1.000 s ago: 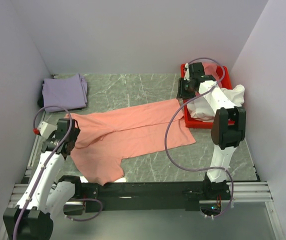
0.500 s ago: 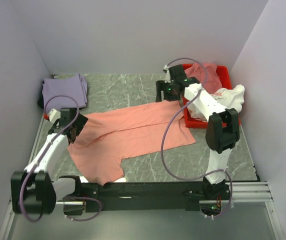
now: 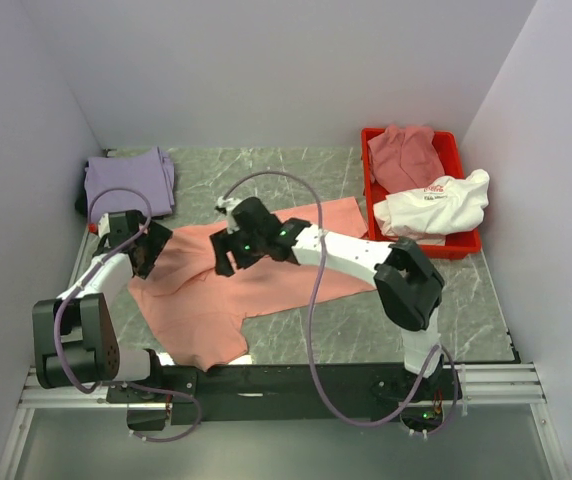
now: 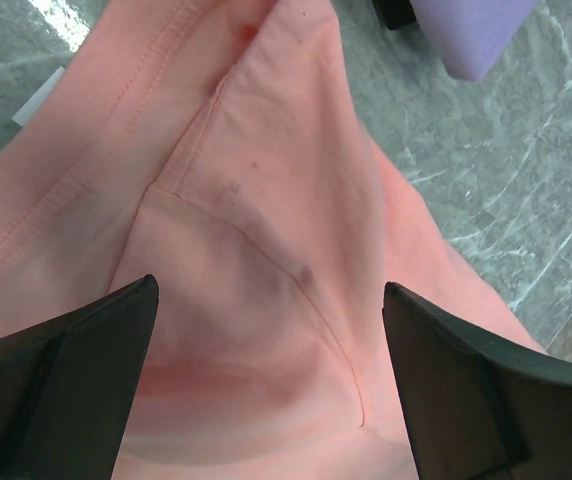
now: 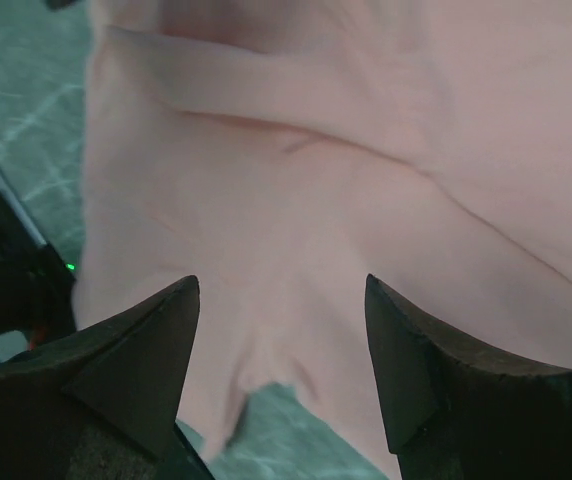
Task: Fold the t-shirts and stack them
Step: Fold the tshirt
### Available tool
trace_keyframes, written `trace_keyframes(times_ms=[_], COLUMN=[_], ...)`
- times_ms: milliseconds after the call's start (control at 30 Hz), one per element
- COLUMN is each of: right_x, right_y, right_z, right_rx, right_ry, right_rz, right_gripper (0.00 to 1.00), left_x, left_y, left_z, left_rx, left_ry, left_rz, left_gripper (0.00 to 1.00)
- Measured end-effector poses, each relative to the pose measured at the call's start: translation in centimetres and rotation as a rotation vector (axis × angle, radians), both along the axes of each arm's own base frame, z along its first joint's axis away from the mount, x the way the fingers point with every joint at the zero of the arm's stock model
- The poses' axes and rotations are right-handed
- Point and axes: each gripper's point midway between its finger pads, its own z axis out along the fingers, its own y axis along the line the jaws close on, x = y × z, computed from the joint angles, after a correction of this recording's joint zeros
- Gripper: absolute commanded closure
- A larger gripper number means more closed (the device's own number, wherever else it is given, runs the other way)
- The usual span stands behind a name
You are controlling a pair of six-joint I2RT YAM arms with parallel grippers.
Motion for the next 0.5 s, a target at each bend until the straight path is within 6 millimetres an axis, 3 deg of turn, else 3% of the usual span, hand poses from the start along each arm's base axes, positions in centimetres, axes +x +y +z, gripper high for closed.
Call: trace_keyframes(times_ms=[67,167,333,500], right_x=[-1.2,-0.9,0.2,0.6], right_y=[2.3,4.7,7.6,9.0], right_z=[0.3,0.1,-2.2,-4.7], right_rx=[0.038,0.066,0.060,0.028], right_ry=[-0.007,-0.024,-0.029,-0.028], right_rz=[0.017,0.002,-0.029,-0.045], right_gripper=[0.30,0.34,0.46,0.55], left_x=[0.1,0.3,0.1,-0.2], left_y=[0.2,0.7,1.1,1.0], left_z=[0.1,0.0,-1.2,-2.4], left_rx=[0.002,0.005,-0.011,-0.025], left_ry=[-0.005,-0.010,0.021,0.058], left_rz=[-0.001,0.003,0.002,-0.012], left_gripper=[0.01,0.00,0.01,0.01])
